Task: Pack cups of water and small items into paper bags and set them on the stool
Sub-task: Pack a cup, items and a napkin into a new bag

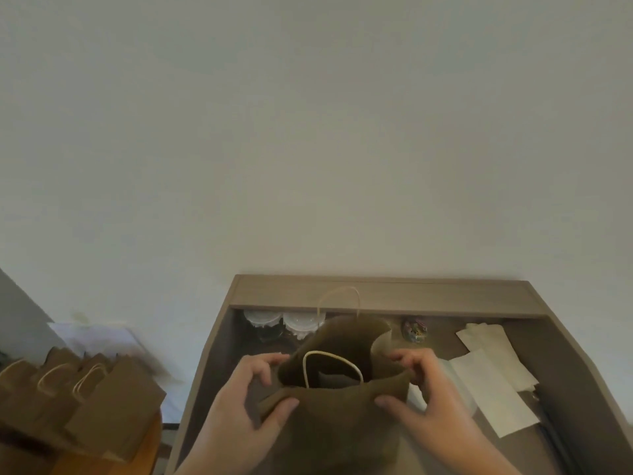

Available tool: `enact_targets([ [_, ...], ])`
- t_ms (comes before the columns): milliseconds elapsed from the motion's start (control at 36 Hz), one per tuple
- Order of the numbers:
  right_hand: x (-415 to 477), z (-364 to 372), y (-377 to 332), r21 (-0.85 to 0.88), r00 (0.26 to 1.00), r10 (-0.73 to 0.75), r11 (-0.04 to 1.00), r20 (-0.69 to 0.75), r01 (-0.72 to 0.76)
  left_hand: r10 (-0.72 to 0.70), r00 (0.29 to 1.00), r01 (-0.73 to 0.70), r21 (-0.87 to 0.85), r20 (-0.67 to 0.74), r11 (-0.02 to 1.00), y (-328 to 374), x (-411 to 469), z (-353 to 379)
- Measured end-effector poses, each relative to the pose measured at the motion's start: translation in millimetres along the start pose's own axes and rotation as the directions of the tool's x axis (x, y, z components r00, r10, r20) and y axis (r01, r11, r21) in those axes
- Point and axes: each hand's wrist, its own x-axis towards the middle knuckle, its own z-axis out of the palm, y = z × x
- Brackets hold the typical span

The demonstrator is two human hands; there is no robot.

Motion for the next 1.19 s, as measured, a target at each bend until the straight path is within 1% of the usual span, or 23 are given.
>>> enact_targets([
  [56, 3, 2, -3, -0.032, 0.999, -0.019, 0.999, -0.025, 0.019, 0.004, 1.0, -0.004, -0.009, -0.003, 1.0, -2, 3, -1],
  [111, 9, -2, -4, -0.077, 0.998, -0.052, 0.996, -0.029, 0.049, 0.026, 0.999, -0.025, -0.018, 0.028, 1.0, -4, 6, -3],
  [194, 21, -12, -4, -0.052, 0.994, -0.065, 0.996, 0.083, 0.069, 0.046, 0.994, -0.046, -0.002, 0.097, 0.999, -3, 9, -6],
  [250, 25, -13, -3, -0.109, 0.978, -0.144, 0.981, 0.148, 0.16, 0.065, 0.988, -0.069, 0.021, 0.14, 0.997, -2, 13, -10],
  [278, 27, -12, -3, -0.106, 0.972, -0.174, 0.976, 0.159, 0.192, 0.086, 0.983, -0.093, 0.033, 0.159, 0.995, 0, 15, -12],
  [389, 25, -5, -7, 0.026, 0.959, -0.262, 0.965, 0.109, 0.261, 0.126, 0.975, -0.135, 0.036, 0.184, 0.99, 3, 21, -17],
  [472, 19, 2, -2, 0.088, 0.967, -0.239, 0.969, 0.086, 0.232, 0.156, 0.962, -0.176, 0.071, 0.224, 0.982, 4, 26, -21],
  [528, 15, 3, 4, 0.122, 0.958, -0.261, 0.961, 0.116, 0.247, 0.179, 0.943, -0.211, 0.09, 0.28, 0.973, 8, 30, -21],
  [556, 14, -1, 7, 0.144, 0.952, -0.257, 0.961, 0.167, 0.235, 0.195, 0.935, -0.233, 0.1, 0.295, 0.967, 10, 31, -20],
  [611, 13, -17, 18, 0.233, 0.933, -0.209, 0.962, 0.294, 0.142, 0.223, 0.922, -0.272, 0.122, 0.318, 0.954, 15, 34, -17],
  [639, 14, -27, 28, 0.323, 0.925, -0.188, 0.943, 0.329, 0.076, 0.229, 0.919, -0.283, 0.132, 0.32, 0.95, 17, 35, -16],
  [694, 22, -41, 53, 0.455, 0.939, -0.068, 0.885, 0.336, -0.099, 0.223, 0.929, -0.272, 0.135, 0.297, 0.953, 19, 36, -16],
  [722, 29, -44, 67, 0.427, 0.959, 0.022, 0.892, 0.284, -0.147, 0.216, 0.934, -0.26, 0.127, 0.284, 0.957, 21, 36, -15],
  [750, 40, -45, 79, 0.333, 0.969, 0.101, 0.927, 0.226, -0.174, 0.215, 0.938, -0.255, 0.119, 0.273, 0.96, 22, 36, -15],
  [778, 55, -45, 93, 0.165, 0.977, 0.167, 0.968, 0.129, -0.187, 0.225, 0.939, -0.262, 0.118, 0.261, 0.958, 23, 35, -14],
  [806, 70, -44, 106, -0.001, 0.976, 0.215, 0.977, 0.022, -0.215, 0.24, 0.939, -0.277, 0.125, 0.248, 0.953, 23, 35, -13],
  [833, 85, -43, 116, -0.132, 0.967, 0.243, 0.959, -0.073, -0.251, 0.253, 0.937, -0.29, 0.136, 0.239, 0.947, 24, 34, -13],
  [861, 100, -42, 122, -0.201, 0.956, 0.251, 0.939, -0.152, -0.278, 0.257, 0.937, -0.296, 0.148, 0.236, 0.943, 25, 33, -13],
  [917, 127, -42, 132, -0.284, 0.941, 0.243, 0.909, -0.236, -0.306, 0.257, 0.937, -0.298, 0.158, 0.237, 0.941, 27, 32, -16],
  [972, 150, -42, 137, -0.384, 0.945, 0.207, 0.875, -0.252, -0.294, 0.266, 0.932, -0.309, 0.159, 0.245, 0.938, 31, 30, -17],
  [1028, 170, -39, 144, -0.5, 0.957, 0.184, 0.821, -0.224, -0.275, 0.272, 0.93, -0.317, 0.169, 0.247, 0.933, 33, 28, -17],
  [1111, 192, -35, 160, -0.585, 0.946, 0.239, 0.744, -0.218, -0.323, 0.268, 0.937, -0.311, 0.185, 0.224, 0.932, 34, 23, -16],
  [1194, 202, -35, 167, -0.664, 0.953, 0.206, 0.683, -0.223, -0.303, 0.238, 0.95, -0.277, 0.19, 0.204, 0.942, 33, 19, -16],
])
